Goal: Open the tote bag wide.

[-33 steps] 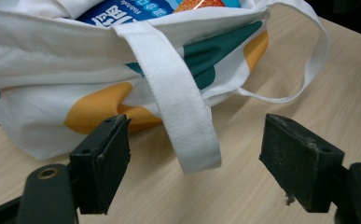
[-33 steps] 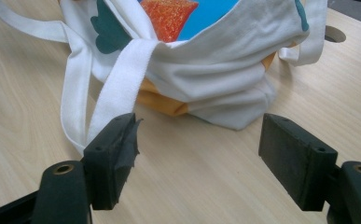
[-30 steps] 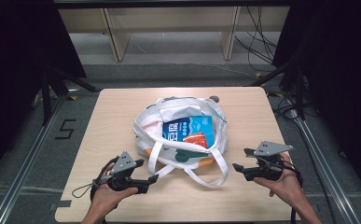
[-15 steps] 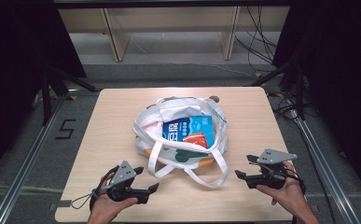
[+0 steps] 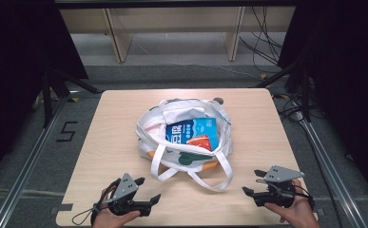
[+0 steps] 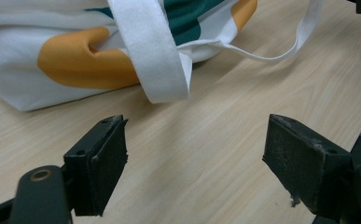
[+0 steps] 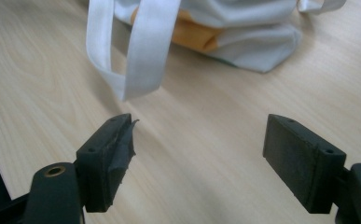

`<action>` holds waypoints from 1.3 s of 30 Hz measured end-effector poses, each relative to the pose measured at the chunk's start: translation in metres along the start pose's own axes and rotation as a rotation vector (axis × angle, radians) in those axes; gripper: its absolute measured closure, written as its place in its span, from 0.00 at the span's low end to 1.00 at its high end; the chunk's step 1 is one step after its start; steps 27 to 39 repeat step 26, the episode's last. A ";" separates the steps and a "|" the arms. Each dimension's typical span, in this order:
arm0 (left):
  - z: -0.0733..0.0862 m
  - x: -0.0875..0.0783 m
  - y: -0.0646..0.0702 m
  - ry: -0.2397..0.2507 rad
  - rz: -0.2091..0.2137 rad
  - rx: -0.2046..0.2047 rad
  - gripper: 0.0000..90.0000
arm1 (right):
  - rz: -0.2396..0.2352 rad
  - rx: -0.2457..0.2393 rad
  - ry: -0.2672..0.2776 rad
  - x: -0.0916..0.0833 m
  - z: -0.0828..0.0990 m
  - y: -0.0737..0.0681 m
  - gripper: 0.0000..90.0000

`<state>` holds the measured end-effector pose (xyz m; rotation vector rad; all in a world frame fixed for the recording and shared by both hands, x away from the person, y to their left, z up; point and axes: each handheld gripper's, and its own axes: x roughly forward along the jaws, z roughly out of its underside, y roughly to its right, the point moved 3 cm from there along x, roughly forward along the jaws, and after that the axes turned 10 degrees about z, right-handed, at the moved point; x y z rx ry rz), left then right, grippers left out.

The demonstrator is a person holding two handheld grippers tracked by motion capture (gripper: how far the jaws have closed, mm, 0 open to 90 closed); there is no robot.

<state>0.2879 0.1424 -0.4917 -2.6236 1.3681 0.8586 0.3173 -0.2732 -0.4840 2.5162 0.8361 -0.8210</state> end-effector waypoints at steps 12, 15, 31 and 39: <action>0.015 -0.003 0.001 -0.013 -0.017 -0.007 0.23 | -0.026 0.040 -0.033 -0.005 0.024 0.000 0.29; 0.016 -0.004 -0.001 -0.036 -0.025 -0.010 0.23 | -0.015 0.053 -0.035 -0.006 0.025 -0.002 0.29; 0.018 -0.002 -0.003 -0.039 -0.032 -0.020 0.22 | -0.013 0.013 -0.033 -0.003 0.026 0.000 0.29; 0.018 -0.002 -0.003 -0.039 -0.032 -0.020 0.22 | -0.013 0.013 -0.033 -0.003 0.026 0.000 0.29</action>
